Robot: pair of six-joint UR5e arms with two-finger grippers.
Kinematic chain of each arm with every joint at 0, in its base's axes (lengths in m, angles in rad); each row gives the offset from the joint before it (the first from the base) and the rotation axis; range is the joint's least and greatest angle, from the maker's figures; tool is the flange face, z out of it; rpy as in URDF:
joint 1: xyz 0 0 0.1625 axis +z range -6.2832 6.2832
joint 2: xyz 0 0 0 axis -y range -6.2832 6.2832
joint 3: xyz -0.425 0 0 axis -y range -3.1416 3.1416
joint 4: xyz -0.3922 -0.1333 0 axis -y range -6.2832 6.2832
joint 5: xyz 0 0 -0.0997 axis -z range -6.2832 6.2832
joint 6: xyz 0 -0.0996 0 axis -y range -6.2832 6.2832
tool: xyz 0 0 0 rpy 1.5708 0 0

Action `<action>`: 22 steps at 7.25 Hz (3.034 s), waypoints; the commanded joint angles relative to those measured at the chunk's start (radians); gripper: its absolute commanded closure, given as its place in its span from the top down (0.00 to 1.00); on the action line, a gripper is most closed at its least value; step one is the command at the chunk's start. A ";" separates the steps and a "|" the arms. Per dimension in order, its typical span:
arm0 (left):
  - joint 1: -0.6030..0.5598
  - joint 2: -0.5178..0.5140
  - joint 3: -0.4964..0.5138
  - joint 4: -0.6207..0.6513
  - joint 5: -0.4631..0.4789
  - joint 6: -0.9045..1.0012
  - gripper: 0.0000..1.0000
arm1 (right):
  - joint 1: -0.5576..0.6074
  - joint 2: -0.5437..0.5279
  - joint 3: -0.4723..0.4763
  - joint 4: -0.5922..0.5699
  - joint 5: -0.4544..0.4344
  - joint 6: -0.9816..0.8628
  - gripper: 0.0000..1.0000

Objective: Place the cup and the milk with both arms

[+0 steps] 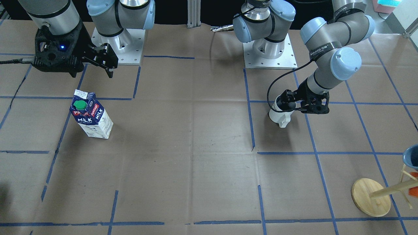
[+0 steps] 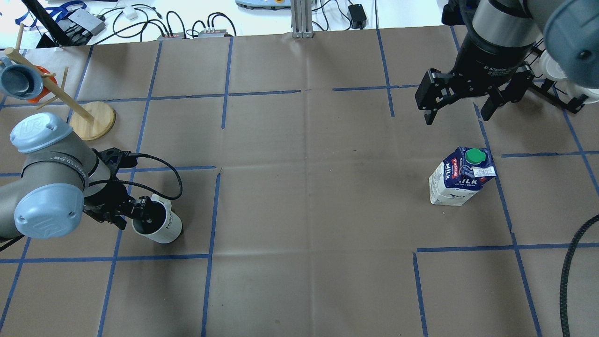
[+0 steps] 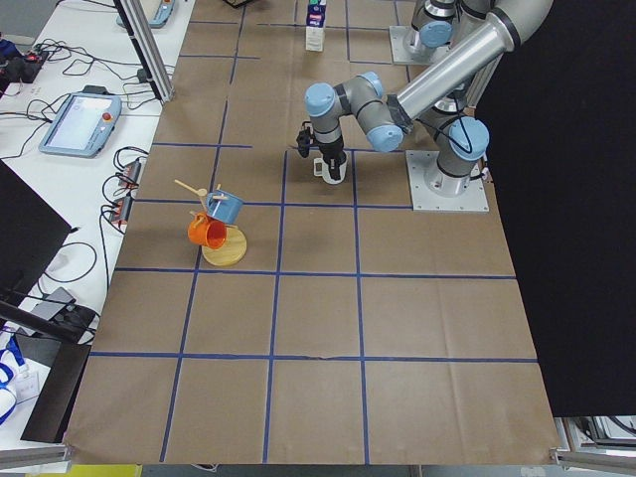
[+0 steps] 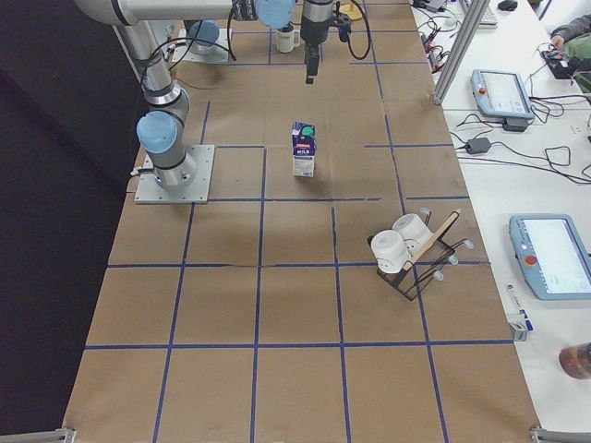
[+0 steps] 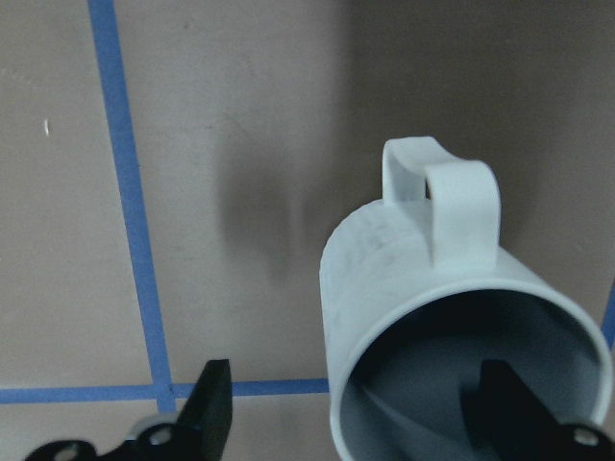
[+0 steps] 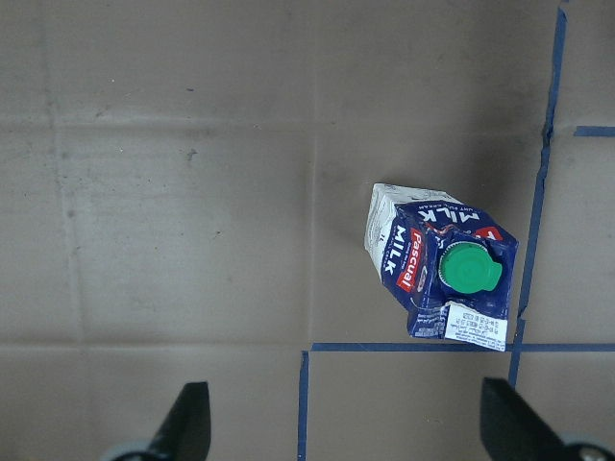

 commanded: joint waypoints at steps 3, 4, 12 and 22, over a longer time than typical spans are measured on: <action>-0.011 -0.003 0.042 0.012 0.010 -0.033 0.00 | 0.001 -0.002 0.000 0.000 0.002 0.000 1.00; -0.038 -0.023 0.147 0.000 -0.050 -0.045 0.00 | 0.001 -0.003 0.002 0.003 0.002 0.000 1.00; -0.561 -0.589 0.860 -0.006 -0.071 -0.657 0.00 | 0.001 -0.003 0.002 0.000 0.002 0.000 1.00; -0.566 -0.617 0.857 -0.071 -0.131 -0.857 0.00 | 0.002 -0.003 0.002 0.000 0.003 0.000 1.00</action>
